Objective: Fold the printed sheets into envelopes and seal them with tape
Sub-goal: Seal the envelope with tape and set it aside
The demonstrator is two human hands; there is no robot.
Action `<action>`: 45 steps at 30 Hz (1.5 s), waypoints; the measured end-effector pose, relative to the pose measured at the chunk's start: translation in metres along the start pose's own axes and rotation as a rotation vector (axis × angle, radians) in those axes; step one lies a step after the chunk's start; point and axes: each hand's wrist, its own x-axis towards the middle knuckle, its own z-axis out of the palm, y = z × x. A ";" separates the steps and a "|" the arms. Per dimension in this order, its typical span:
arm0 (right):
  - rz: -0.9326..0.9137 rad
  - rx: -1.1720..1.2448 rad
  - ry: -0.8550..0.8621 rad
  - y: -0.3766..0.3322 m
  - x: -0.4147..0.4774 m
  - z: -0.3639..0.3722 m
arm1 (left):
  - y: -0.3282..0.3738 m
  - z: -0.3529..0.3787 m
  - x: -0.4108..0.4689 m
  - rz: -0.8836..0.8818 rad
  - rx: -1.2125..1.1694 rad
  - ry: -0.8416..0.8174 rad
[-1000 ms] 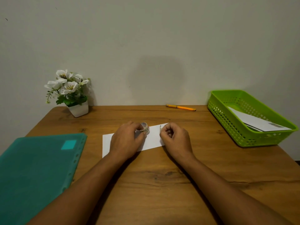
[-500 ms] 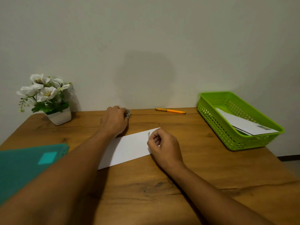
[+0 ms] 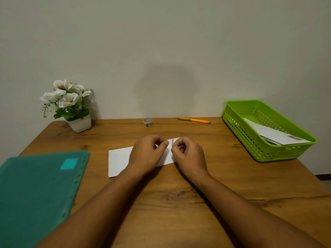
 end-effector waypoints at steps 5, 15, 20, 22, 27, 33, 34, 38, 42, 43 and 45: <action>-0.007 -0.021 -0.035 -0.002 -0.001 0.001 | -0.007 0.005 -0.018 0.006 -0.077 -0.073; -0.066 0.007 -0.121 -0.002 -0.002 0.001 | -0.013 0.008 -0.018 -0.046 -0.160 -0.061; -0.030 0.068 -0.097 0.000 0.000 -0.001 | -0.012 0.010 -0.017 -0.098 -0.155 0.009; 0.010 0.102 -0.045 0.003 0.000 0.000 | -0.011 0.011 -0.018 -0.104 -0.150 0.006; 0.032 0.105 -0.032 0.005 0.002 0.001 | -0.010 0.010 -0.020 -0.082 -0.127 0.001; 0.039 0.121 -0.054 0.005 0.002 0.001 | -0.009 0.011 -0.020 -0.035 -0.052 -0.001; 0.038 0.121 -0.055 0.006 0.002 0.000 | -0.009 0.011 -0.020 -0.030 -0.037 -0.001; 0.032 0.130 -0.063 0.006 0.003 0.001 | -0.009 0.011 -0.020 -0.016 -0.001 0.001; 0.028 0.146 -0.052 0.006 0.003 0.002 | -0.009 0.011 -0.021 -0.016 0.004 0.010; 0.023 0.148 -0.050 0.006 0.003 0.002 | -0.009 0.012 -0.021 -0.017 0.000 0.012; 0.018 0.149 -0.047 0.007 0.003 0.002 | -0.008 0.012 -0.021 -0.019 -0.008 0.019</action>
